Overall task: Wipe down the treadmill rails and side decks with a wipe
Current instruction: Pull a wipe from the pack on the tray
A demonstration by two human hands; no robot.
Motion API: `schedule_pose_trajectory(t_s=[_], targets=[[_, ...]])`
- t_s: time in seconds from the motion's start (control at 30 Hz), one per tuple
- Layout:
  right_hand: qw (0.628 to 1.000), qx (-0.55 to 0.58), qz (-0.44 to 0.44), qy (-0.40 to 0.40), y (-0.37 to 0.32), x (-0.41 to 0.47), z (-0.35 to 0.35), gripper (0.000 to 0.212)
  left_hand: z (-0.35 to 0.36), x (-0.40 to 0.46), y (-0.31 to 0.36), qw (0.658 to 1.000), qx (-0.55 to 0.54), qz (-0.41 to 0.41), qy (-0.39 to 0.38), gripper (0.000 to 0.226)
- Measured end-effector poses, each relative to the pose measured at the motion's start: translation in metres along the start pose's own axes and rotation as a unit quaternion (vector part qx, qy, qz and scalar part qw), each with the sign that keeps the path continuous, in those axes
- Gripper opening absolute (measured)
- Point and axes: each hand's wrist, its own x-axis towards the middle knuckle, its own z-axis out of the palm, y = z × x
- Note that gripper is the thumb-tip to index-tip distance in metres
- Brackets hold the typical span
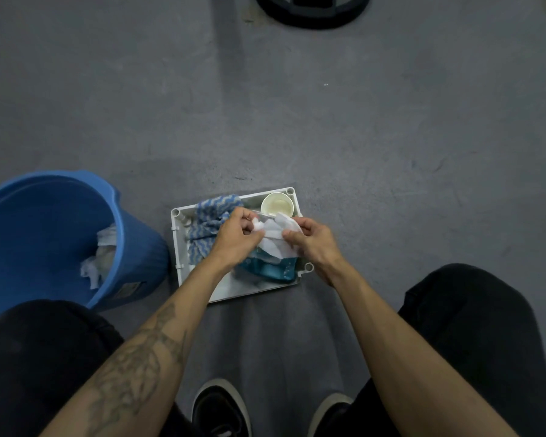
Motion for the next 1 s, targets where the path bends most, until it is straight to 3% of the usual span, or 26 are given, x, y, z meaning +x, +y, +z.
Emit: schedule_pose_trajectory(t_s=[0.17,0.27,0.37,0.47,0.63,0.83,0.9,1.0], targets=[[0.991,-0.017,0.006,0.131,0.002,0.006,-0.005,0.013,-0.001,0.0,-0.001,1.0,0.012,0.0,-0.006,0.029],[0.984,0.033,0.004,0.173,0.001,0.007,-0.011,0.01,-0.003,0.002,-0.005,1.0,0.013,-0.014,-0.003,0.028],[0.983,0.042,0.011,0.177,0.0,0.007,-0.013,0.026,-0.006,0.006,-0.012,0.999,0.048,-0.013,0.011,0.037],[0.983,-0.034,0.037,0.177,0.002,0.006,-0.015,0.039,-0.006,0.007,-0.013,0.998,0.059,-0.018,0.017,0.038],[0.967,-0.174,0.032,0.181,0.012,0.002,-0.018,0.034,-0.005,0.008,-0.009,0.998,0.058,0.003,0.035,0.03],[0.974,-0.126,0.044,0.185,0.006,0.003,-0.019,0.027,-0.008,0.007,-0.012,0.998,0.047,-0.016,0.03,0.043],[0.981,-0.103,0.012,0.166,0.004,0.004,-0.018,0.014,-0.009,0.007,-0.014,0.997,0.069,-0.009,0.024,0.048],[0.986,-0.078,-0.03,0.142,-0.002,-0.001,-0.015,0.019,-0.009,0.007,-0.017,0.997,0.079,-0.011,0.016,0.052]])
